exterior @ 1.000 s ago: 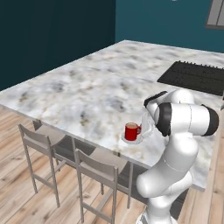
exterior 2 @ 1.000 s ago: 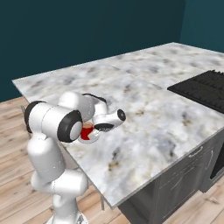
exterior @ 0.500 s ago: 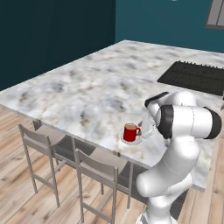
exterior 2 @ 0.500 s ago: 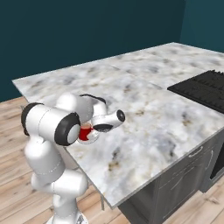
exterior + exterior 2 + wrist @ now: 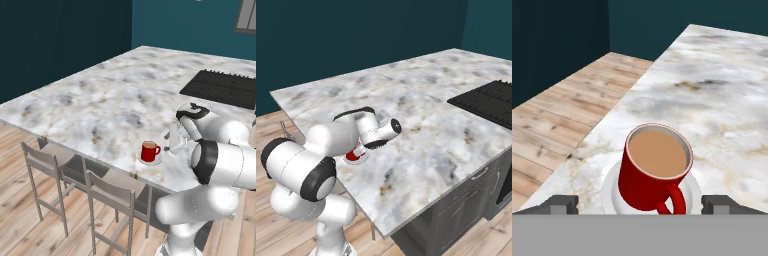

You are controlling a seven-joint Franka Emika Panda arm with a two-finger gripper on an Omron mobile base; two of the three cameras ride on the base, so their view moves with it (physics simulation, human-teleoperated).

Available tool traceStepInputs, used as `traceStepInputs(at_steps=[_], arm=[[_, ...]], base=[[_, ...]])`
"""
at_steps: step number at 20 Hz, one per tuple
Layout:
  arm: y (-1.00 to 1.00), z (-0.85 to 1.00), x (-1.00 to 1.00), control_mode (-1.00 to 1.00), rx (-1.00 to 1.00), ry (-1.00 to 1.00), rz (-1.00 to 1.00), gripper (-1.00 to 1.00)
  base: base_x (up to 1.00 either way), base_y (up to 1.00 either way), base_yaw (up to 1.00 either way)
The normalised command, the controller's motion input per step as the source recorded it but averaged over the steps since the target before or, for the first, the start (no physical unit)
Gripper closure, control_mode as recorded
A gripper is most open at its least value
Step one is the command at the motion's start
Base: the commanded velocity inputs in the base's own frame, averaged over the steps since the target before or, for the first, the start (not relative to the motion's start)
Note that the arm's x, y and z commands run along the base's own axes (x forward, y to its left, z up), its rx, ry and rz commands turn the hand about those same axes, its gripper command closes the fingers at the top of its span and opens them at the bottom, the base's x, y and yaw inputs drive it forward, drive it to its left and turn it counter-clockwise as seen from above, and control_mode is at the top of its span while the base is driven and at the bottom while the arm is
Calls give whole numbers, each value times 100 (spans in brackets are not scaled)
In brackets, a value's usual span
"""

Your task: Pick the cup of tea, navigate to the dining table, and place it on the saucer.

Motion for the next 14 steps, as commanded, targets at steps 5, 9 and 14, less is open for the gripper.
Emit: traceStepInputs(at_steps=[5,9,14], arm=[[-7,89,-97,-100,-3,0,-1,-100],[2,71,-100,-100,-7,-2,-16,-100],[3,80,-100,-100,-5,-11,-23,-100]], base=[[0,0,0],[0,0,0],[0,0,0]])
